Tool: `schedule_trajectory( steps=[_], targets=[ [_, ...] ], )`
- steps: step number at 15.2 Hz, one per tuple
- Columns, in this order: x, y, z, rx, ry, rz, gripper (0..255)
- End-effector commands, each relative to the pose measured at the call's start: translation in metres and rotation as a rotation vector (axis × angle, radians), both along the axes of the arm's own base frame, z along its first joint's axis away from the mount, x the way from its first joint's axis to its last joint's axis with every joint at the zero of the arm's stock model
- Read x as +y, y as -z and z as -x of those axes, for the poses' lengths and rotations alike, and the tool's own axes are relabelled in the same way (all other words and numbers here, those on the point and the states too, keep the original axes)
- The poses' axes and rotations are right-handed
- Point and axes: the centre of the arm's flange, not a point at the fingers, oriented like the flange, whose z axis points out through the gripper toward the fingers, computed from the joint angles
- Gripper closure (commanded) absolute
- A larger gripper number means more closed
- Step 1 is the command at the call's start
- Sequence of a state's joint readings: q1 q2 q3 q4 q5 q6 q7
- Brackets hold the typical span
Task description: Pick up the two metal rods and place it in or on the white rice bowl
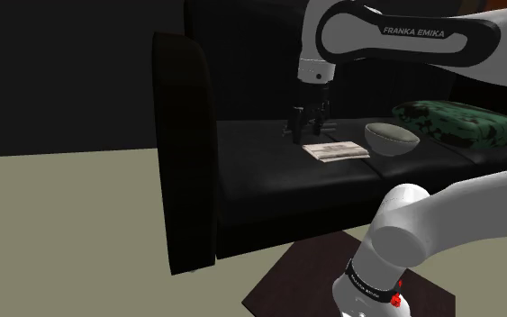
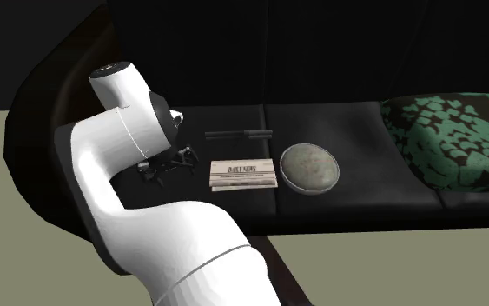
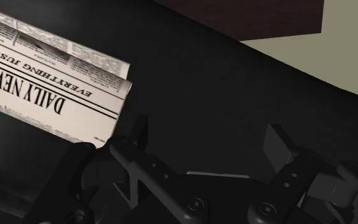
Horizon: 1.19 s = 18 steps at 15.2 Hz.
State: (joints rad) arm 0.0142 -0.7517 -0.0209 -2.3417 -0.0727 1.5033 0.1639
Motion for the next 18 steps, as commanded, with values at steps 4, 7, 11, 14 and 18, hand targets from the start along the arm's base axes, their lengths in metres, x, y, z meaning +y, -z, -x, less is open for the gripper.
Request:
schedule_trajectory(
  steps=[4,7,11,14,18],
  targets=[
    [-0.040,0.003,0.008,-0.006,-0.153,-0.019,0],
    [-0.081,0.007,0.011,-0.012,-0.306,-0.039,0],
    [-0.135,0.013,0.004,-0.021,-0.509,-0.064,0],
    [-0.174,0.018,-0.008,-0.027,-0.662,-0.084,0],
    [-0.221,0.026,-0.034,-0.035,-0.866,-0.109,0]
  ],
)
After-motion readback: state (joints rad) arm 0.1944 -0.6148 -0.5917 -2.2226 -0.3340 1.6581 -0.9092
